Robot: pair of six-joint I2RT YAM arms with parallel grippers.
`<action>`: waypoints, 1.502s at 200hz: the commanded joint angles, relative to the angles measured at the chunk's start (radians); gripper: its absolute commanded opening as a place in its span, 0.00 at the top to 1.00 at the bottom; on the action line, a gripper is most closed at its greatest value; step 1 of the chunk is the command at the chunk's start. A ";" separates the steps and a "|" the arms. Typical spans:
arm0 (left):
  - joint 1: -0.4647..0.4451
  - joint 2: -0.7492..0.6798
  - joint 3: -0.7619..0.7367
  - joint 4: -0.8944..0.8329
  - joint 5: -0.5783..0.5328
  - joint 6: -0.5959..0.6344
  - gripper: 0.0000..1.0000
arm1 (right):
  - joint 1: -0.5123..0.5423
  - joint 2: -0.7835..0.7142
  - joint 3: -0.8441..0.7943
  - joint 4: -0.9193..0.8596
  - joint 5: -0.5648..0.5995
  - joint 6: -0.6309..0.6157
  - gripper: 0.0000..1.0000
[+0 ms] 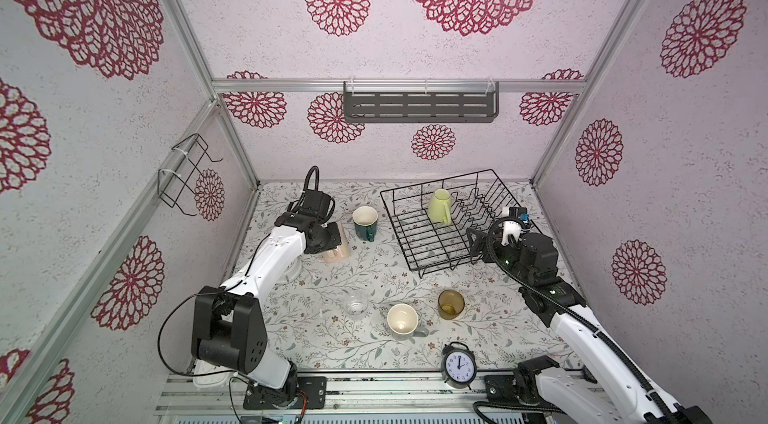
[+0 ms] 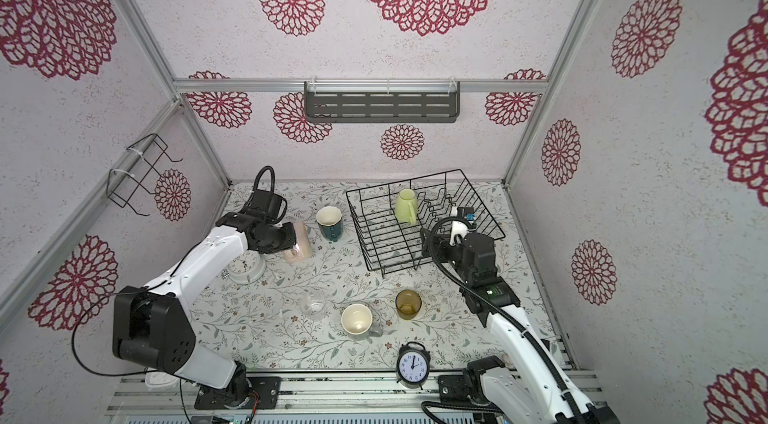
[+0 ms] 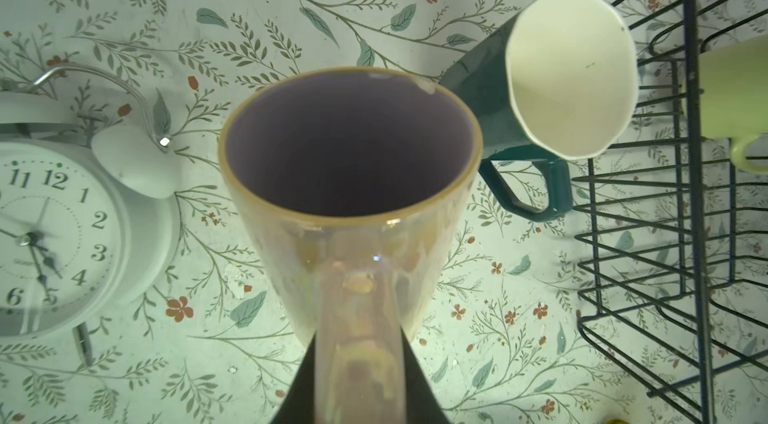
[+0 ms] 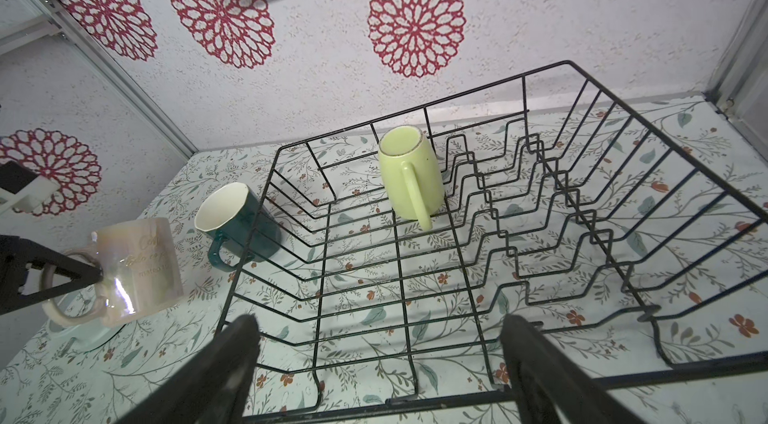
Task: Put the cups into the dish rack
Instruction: 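Lower the left gripper into the pale pink mug and grasp its rim, then lift the pink mug with the left gripper toward the rack while the right gripper approaches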
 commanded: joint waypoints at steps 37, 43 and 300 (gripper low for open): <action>-0.078 -0.093 -0.092 0.283 0.063 -0.045 1.00 | 0.001 0.012 0.011 0.045 -0.035 0.025 0.06; -0.085 -0.099 -0.081 0.277 0.054 -0.045 1.00 | 0.001 0.017 0.019 0.039 -0.045 0.027 0.06; -0.176 -0.252 -0.280 1.172 0.318 -0.707 1.00 | 0.459 0.425 -0.057 1.121 -0.080 1.121 0.33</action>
